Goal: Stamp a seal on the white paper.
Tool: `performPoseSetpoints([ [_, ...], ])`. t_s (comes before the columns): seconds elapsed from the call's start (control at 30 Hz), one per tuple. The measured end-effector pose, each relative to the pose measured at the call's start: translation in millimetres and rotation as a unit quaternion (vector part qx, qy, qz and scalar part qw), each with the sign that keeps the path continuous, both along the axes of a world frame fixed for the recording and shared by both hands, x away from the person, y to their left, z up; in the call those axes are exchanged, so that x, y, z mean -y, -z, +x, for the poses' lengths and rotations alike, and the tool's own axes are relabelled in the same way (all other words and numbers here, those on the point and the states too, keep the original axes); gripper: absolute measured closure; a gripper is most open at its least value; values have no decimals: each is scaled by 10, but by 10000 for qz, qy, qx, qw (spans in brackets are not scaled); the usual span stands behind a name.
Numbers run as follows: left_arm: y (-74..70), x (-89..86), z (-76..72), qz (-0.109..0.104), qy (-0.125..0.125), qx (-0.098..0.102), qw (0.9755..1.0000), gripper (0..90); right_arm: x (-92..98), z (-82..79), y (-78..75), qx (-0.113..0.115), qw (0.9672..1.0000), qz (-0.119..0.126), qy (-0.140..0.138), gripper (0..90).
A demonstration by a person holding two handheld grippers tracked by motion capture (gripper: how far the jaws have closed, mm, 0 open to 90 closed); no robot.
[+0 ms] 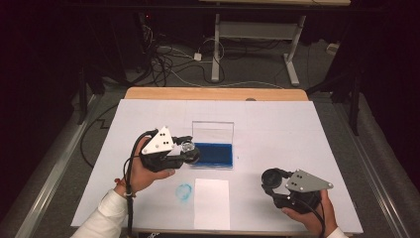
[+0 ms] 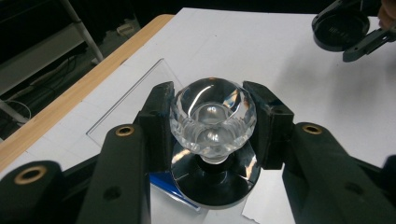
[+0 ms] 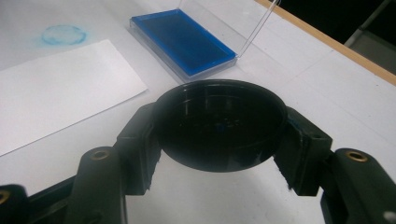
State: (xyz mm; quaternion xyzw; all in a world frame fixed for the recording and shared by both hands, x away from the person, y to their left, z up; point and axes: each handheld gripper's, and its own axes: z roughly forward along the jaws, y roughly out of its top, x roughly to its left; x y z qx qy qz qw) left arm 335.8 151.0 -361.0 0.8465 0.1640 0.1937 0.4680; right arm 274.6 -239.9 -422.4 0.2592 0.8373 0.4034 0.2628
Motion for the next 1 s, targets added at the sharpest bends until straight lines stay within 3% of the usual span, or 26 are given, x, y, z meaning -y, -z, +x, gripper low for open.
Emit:
performPoseSetpoints([
  [0.27,-10,36,-105,-14,166,60,9998,545,-3,-1,6,-1,10000,3,-1,385],
  [0.43,28,87,-181,41,326,-1,9995,545,3,-5,1,-2,10000,23,20,385],
  [0.7,175,189,-298,150,446,-68,9989,546,-12,-13,5,-8,10000,6,12,385],
  [1.0,353,274,-315,180,555,-265,9979,545,-28,-12,19,-42,10000,-14,0,385],
])
